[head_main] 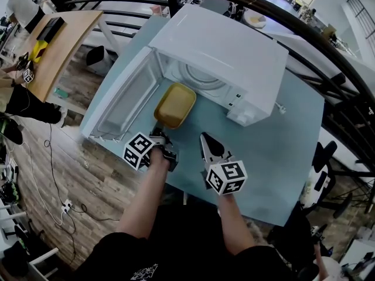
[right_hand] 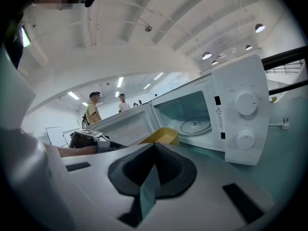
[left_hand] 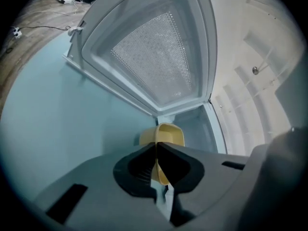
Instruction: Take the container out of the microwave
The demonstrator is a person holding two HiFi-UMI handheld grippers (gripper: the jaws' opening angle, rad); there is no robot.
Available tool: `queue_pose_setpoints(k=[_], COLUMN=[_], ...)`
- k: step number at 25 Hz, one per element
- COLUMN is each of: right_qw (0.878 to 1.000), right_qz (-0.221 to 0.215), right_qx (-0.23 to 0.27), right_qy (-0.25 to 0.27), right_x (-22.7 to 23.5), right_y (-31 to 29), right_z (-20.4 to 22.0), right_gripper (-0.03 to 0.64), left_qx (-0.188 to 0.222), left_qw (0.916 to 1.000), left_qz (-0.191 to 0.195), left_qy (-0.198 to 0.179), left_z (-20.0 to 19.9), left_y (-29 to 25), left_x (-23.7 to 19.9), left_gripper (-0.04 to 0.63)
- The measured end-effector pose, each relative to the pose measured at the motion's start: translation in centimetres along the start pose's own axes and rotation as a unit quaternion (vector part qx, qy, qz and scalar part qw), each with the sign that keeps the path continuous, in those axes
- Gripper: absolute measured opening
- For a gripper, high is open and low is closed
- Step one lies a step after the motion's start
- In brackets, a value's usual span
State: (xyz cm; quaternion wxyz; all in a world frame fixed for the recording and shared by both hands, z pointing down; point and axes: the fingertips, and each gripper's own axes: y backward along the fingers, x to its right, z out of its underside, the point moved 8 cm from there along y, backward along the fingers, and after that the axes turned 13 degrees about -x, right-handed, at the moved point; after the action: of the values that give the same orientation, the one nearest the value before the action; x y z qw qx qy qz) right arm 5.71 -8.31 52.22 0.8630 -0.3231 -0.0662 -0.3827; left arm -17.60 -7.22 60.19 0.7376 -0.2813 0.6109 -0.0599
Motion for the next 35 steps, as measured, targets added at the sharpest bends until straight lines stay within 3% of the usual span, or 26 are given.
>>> queue_pose_setpoints(k=[35], right_qw=[0.999], right_qz=[-0.010], right_qx=[-0.047], right_qy=[0.004], right_x=[-0.9], right_y=[-1.5], right_z=[3.2], right_gripper=[0.006], left_qx=[-0.005], left_qw=[0.9988], left_qz=[-0.044], left_qy=[0.020], left_z=[0.2], left_y=[2.1], left_x=[-5.6], left_gripper=[0.026])
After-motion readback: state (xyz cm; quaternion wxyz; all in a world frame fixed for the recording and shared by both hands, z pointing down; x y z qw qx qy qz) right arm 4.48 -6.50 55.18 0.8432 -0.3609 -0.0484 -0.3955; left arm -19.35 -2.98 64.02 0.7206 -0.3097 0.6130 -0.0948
